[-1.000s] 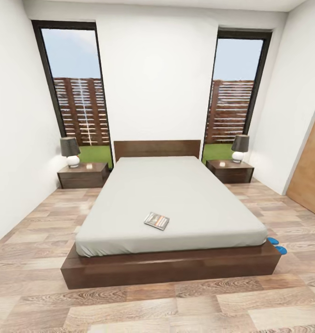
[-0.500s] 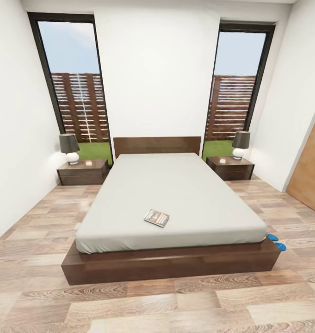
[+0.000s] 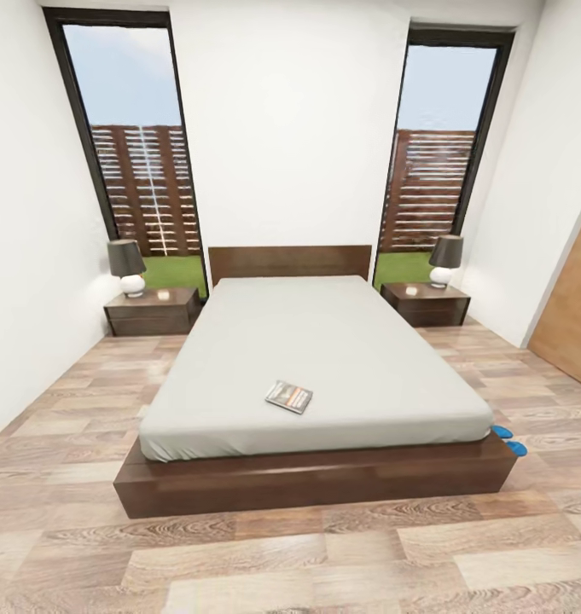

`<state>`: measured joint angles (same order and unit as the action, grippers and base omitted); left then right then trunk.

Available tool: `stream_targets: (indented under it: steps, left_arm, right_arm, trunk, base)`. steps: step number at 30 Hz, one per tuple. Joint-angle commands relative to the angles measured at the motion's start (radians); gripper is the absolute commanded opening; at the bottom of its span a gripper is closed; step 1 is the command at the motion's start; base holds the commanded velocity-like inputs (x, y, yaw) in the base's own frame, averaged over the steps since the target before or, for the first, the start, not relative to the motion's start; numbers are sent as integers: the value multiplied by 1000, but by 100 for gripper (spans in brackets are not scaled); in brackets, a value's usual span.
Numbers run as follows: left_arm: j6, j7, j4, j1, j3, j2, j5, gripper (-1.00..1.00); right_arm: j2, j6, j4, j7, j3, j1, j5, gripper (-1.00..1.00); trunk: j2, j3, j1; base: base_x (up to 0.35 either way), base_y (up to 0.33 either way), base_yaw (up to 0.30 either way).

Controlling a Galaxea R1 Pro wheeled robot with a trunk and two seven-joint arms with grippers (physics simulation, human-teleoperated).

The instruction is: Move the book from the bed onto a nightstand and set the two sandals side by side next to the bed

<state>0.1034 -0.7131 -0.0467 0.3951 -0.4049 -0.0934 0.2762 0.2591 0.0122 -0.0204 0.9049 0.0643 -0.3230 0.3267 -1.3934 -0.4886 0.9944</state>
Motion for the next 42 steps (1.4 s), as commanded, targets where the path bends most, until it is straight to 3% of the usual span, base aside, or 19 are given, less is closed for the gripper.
stream_targets:
  steps: [1,10,31,42]
  left_arm:
    - [8,-1,1,1,-6,0,11,100]
    - [7,-1,1,1,-6,0,11,100]
    - [7,-2,1,1,-6,0,11,100]
    - [7,-1,1,1,-6,0,11,100]
  right_arm:
    - [0,1,1,3,6,-1,-5,100]
    - [0,1,2,3,6,-1,-5,100]
    - [0,1,2,3,6,-1,-5,100]
    - [0,2,1,3,6,-1,-5,100]
  trunk:
    - [-1,-3,0]
    - [-1,-14,0]
    - [-1,-16,0]
    - [-1,-16,0]
  base:
    - [0,0,0]
    - [0,0,0]
    - [0,0,0]
    - [215,-113,0]
